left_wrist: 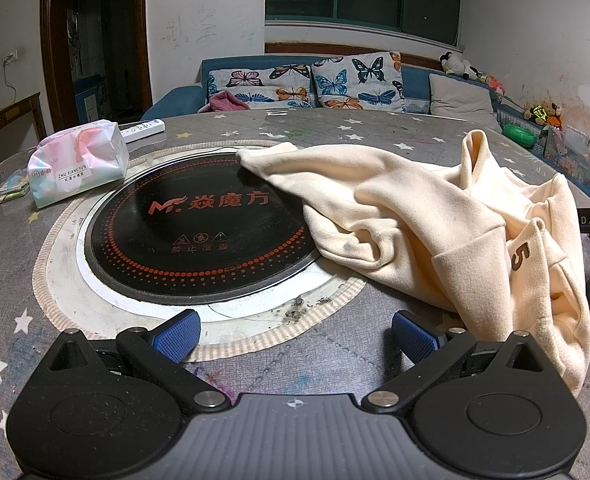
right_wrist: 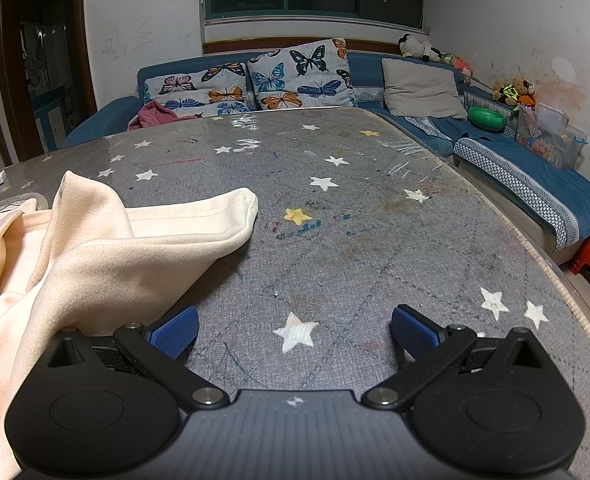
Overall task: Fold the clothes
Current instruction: 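Move both tools toward the crumpled cream sweatshirt on the table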
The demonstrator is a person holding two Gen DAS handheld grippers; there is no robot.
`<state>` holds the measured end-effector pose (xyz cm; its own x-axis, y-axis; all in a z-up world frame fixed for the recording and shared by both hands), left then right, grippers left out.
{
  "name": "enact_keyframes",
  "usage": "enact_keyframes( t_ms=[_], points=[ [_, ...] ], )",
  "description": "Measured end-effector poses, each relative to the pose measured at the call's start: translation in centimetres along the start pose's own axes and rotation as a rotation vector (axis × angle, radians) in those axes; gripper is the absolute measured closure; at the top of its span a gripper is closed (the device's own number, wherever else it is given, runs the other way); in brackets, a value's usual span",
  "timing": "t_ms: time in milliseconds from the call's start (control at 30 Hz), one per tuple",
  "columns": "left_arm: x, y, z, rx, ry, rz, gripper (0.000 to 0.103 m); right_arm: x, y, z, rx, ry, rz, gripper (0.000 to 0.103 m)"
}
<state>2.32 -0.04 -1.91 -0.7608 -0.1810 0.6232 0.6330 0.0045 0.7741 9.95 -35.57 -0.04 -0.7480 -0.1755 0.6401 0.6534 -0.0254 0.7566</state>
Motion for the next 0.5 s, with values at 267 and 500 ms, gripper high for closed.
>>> enact_keyframes(
  t_ms=[267,500],
  points=[
    [-0.04,-0.05,-0.08,-0.002,0.001,0.000,0.000,-0.05,0.14,0.03,-0.004,0.003,-0.001,0.000],
    [0.06,-0.05,-0.21,-0.004,0.002,0.000,0.000,-0.12,0.12,0.10,-0.003,0.003,0.000,0.000]
  ],
)
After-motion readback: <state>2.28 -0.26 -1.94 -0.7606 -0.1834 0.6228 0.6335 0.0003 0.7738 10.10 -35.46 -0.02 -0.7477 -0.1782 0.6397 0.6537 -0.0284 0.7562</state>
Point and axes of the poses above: each gripper's, at about its wrist camera, not at the fingertips, and x roughly against the way its jaws point, z to its left, y to its top, the point moved 3 cm from there along -x, roughly the way its jaws point, and after that the axes turned 11 degrees about y, right-handed, at the moved point
